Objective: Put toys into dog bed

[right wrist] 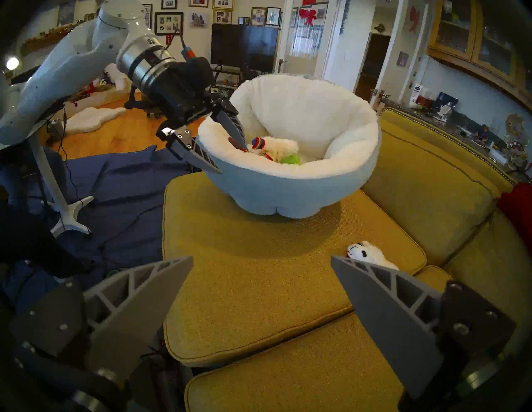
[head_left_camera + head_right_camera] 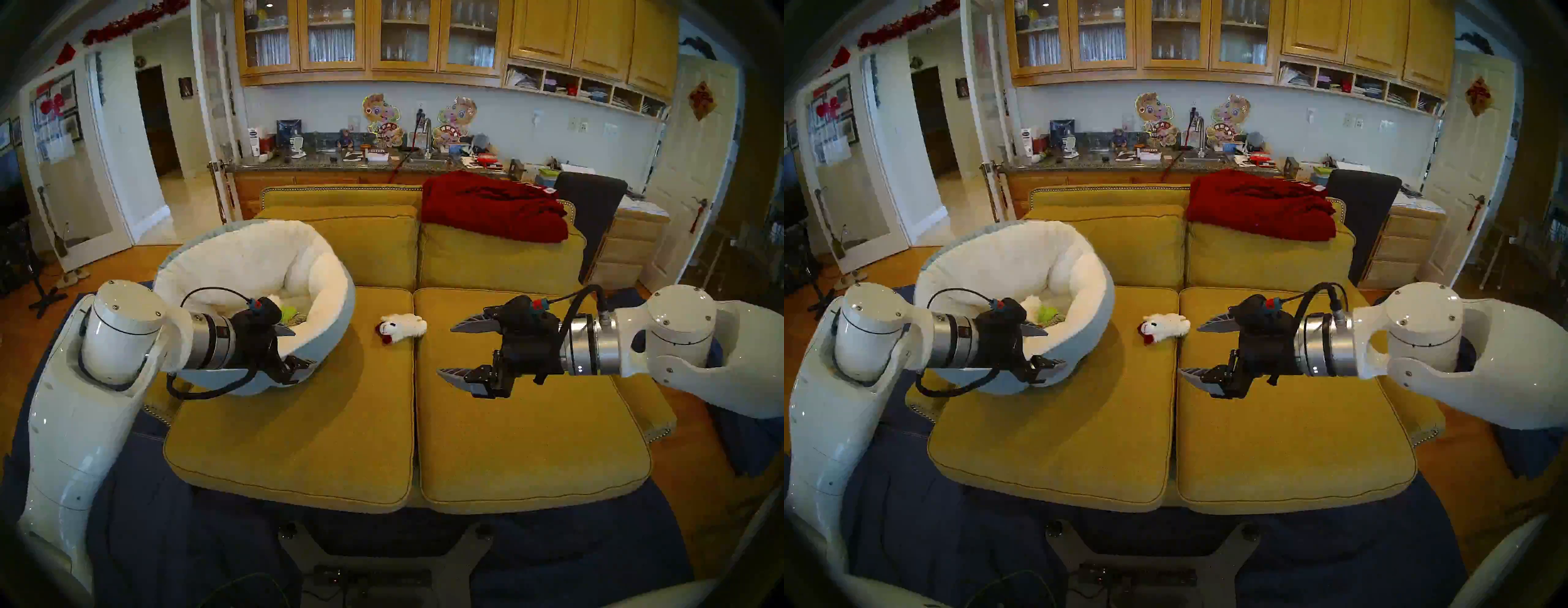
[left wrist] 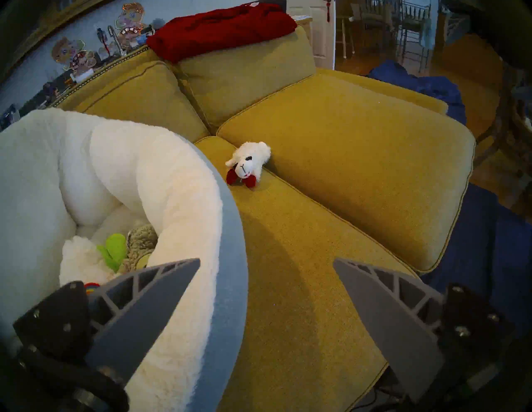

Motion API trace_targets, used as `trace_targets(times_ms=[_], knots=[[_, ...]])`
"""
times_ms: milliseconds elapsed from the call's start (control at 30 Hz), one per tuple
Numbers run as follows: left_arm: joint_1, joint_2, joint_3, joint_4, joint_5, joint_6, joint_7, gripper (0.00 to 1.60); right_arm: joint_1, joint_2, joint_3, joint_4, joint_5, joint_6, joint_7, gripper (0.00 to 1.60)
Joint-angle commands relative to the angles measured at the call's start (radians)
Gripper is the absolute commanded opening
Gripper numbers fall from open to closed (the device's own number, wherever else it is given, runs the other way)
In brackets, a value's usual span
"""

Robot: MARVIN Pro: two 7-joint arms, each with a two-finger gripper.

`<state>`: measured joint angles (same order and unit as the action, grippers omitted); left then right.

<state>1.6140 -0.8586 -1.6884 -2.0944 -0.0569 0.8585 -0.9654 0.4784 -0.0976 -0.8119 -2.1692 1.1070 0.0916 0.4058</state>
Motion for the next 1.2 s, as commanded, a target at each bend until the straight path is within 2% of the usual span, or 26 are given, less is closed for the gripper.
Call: trace_targets(times_ms=[0,167,267,433,800,867,967,1000,1033,1133,1167], knots=[[-0.025,0.005,-0.007,-0.011,-0.010,-0.003,-0.009,1.60,0.055,-0.002,0.043,0.007,0.027,0.034,0.044,1.60],[-0.024,0.006,-0.007,-0.011,-0.011,-0.003,-0.006,1.60,0.069,-0.077,0.069,0.058,0.074,0.054,0.054,1.60],[-0.023,0.006,-0.007,-0.011,-0.012,-0.003,-0.005,1.60,0.076,-0.138,0.088,0.095,0.086,0.081,0.053,1.60],[-0.022,0.007,-0.006,-0.012,-0.012,-0.004,-0.003,1.60,0.065,-0.196,0.140,0.138,0.094,0.130,0.044,1.60],[-0.020,0.009,-0.006,-0.012,-0.013,-0.004,-0.001,1.60,-0.036,-0.341,0.208,0.217,0.107,0.155,-0.013,1.60],[-0.020,0.009,-0.006,-0.012,-0.013,-0.004,-0.001,1.60,-0.045,-0.348,0.213,0.223,0.108,0.155,-0.018,1.60],[-0.019,0.009,-0.006,-0.012,-0.012,-0.004,0.000,1.60,-0.090,-0.397,0.234,0.263,0.116,0.155,-0.039,1.60],[-0.018,0.010,-0.006,-0.012,-0.012,-0.004,0.000,1.60,-0.096,-0.436,0.234,0.286,0.122,0.155,-0.046,1.60],[-0.018,0.010,-0.006,-0.012,-0.012,-0.004,0.000,1.60,-0.111,-0.421,0.247,0.285,0.121,0.154,-0.049,1.60],[-0.017,0.010,-0.005,-0.012,-0.012,-0.004,0.000,1.60,-0.137,-0.467,0.260,0.319,0.131,0.154,-0.065,1.60],[-0.017,0.010,-0.005,-0.012,-0.012,-0.004,0.000,1.60,-0.146,-0.458,0.268,0.319,0.130,0.153,-0.067,1.60]])
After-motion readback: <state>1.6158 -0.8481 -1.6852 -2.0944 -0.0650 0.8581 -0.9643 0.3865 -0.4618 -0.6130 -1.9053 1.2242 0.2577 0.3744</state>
